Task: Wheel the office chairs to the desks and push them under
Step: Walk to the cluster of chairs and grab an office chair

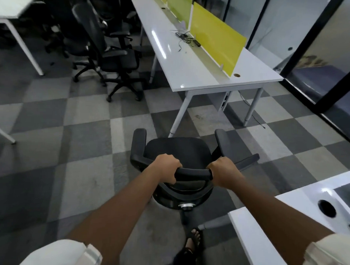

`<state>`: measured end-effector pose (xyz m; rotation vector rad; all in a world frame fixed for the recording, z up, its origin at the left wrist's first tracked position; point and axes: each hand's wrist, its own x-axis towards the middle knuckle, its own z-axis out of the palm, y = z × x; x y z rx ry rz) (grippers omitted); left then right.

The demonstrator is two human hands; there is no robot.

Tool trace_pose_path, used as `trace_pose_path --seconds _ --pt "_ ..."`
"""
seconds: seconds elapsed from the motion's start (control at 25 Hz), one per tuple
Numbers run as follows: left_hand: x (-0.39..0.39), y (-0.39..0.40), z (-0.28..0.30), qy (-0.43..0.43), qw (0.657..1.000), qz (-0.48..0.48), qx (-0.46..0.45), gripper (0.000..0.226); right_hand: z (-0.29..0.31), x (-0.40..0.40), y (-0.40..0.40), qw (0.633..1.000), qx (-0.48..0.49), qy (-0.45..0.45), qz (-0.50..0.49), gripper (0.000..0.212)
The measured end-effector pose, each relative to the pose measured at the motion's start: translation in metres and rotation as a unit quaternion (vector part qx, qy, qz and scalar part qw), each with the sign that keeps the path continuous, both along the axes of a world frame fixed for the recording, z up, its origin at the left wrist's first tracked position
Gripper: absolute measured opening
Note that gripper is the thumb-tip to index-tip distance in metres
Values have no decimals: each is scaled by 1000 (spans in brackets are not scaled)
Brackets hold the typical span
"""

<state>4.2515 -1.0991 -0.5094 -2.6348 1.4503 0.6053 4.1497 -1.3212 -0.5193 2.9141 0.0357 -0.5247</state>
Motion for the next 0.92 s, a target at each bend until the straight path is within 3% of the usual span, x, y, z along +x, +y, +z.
trace_pose_path --seconds 0.24,0.48,0.64,0.92 --pt "-24 110 7 -4 996 84 35 29 3 7 104 996 20 -9 91 9" --pt "-43 224 -3 -20 979 198 51 39 -3 37 212 985 43 -13 167 17" --pt "-53 293 -10 -28 957 288 33 53 1 67 266 970 72 10 232 27" --pt "-44 386 -10 -17 910 411 46 55 -4 136 359 948 56 -1 313 31"
